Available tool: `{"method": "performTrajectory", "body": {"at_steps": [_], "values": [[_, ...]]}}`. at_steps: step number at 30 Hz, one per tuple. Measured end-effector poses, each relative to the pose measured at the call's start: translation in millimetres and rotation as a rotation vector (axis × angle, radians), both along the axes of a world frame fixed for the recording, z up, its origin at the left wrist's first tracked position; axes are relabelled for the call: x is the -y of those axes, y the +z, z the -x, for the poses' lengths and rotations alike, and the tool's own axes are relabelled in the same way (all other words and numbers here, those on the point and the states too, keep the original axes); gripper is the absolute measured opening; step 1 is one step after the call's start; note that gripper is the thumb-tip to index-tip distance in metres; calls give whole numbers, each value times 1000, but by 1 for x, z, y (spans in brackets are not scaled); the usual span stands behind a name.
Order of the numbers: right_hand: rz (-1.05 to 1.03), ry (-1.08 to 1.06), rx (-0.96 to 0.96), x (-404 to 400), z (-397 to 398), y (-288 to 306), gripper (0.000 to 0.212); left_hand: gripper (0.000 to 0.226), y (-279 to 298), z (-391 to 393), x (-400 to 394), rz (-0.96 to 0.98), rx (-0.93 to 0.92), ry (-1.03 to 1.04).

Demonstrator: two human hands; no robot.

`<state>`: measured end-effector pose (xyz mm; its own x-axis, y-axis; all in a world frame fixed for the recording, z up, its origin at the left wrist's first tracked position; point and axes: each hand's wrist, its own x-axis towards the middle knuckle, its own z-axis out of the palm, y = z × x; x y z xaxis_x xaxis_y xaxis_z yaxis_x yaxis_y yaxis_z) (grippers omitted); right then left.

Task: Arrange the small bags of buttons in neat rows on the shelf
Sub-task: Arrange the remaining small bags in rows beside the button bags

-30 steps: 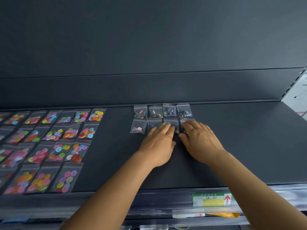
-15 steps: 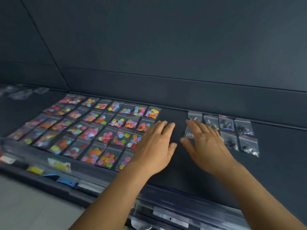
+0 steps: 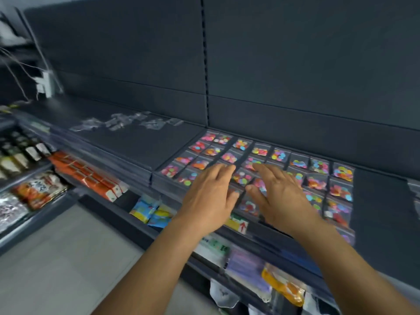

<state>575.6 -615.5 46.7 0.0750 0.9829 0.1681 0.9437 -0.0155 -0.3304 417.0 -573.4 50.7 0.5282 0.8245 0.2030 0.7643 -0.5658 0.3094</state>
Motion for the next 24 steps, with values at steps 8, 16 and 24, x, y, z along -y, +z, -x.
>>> {"method": "performTrajectory", "body": {"at_steps": [8,16,24], "values": [[24,135,-16,-63,126,-3,57,58,-10,127,-43,19,21,111],[31,238,-23,-145,209,-7,55,58,-20,203,-106,14,68,207],[18,303,-43,-259,267,-12,54,56,-28,266,-214,11,97,249]]}}
